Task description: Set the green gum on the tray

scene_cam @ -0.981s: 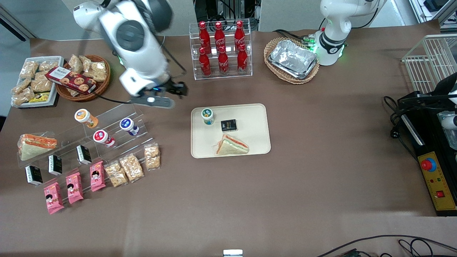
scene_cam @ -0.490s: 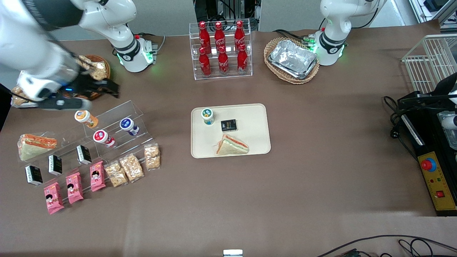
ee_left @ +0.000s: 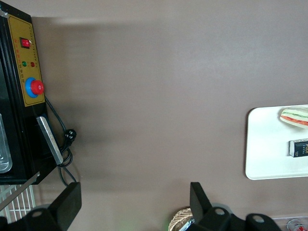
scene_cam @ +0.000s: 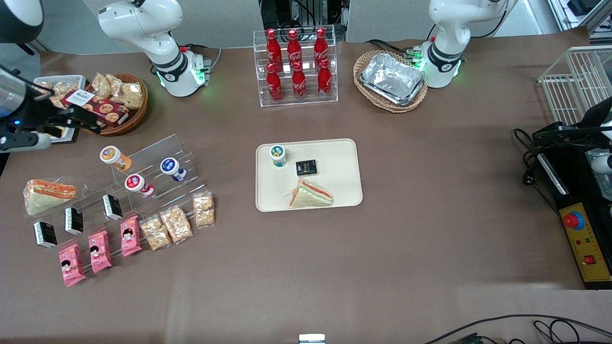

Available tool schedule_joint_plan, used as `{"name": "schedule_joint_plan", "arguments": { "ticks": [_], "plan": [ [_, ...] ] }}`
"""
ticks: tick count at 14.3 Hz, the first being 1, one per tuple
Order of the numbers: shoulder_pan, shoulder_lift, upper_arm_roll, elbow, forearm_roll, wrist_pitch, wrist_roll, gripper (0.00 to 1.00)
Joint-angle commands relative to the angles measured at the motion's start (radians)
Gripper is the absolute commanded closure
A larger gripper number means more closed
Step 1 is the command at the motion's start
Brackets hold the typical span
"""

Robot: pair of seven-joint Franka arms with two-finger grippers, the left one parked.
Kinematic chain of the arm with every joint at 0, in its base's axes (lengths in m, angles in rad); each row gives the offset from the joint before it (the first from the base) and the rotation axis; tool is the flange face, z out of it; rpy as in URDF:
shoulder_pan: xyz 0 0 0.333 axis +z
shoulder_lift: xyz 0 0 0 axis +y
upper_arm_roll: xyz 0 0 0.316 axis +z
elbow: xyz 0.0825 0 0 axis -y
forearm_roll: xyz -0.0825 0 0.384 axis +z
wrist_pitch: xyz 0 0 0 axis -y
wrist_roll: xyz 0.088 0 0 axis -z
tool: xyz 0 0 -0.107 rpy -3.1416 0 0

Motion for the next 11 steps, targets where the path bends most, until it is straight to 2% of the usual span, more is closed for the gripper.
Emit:
{"name": "schedule_joint_plan", "arguments": {
  "ticks": [1,6,11],
  "plan": [
    [0.0,0.064,-0.033,0.089,-0.018,-0.012,-0.044,0.0],
    [-0.065,0.069,-0.037,0.089,-0.008,-0.01,-0.081,0.0],
    [-0.196,0.069,0.09,0.086,-0.008,-0.014,-0.081,0.0]
  ]
}}
